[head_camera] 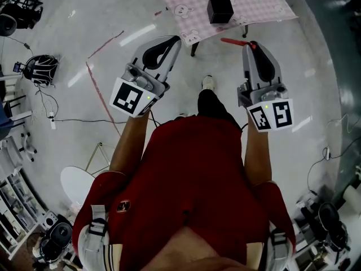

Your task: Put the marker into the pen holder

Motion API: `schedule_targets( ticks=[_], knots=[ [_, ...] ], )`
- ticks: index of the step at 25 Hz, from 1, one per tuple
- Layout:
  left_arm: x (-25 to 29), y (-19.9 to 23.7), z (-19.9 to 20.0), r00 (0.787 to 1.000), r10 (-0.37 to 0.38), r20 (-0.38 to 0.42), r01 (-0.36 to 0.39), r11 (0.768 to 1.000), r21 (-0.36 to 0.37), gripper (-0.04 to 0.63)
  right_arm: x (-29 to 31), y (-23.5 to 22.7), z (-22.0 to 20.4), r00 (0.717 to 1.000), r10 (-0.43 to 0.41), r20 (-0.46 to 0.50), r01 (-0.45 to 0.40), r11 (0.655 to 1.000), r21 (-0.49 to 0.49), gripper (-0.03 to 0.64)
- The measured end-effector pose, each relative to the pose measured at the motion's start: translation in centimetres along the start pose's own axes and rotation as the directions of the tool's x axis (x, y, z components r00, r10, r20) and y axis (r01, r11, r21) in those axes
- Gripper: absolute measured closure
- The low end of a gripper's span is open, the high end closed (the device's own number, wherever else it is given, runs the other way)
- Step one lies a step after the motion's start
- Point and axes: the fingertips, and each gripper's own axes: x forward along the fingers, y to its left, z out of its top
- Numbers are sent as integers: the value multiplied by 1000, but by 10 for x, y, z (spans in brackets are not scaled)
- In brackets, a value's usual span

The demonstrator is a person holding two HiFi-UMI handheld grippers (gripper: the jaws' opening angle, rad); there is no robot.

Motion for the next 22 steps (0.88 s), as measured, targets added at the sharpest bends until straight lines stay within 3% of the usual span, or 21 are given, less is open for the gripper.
schedule_targets(
  ticks=[15,22],
  knots=[
    [114,34,-24,997,54,-59,-53,998,16,589,60,-112,-13,998,56,-41,-56,998,-1,572],
    [142,44,-18,994,82,-75,-80,997,21,589,76,-134,-7,996,83,-43,-83,997,-2,573]
  ],
)
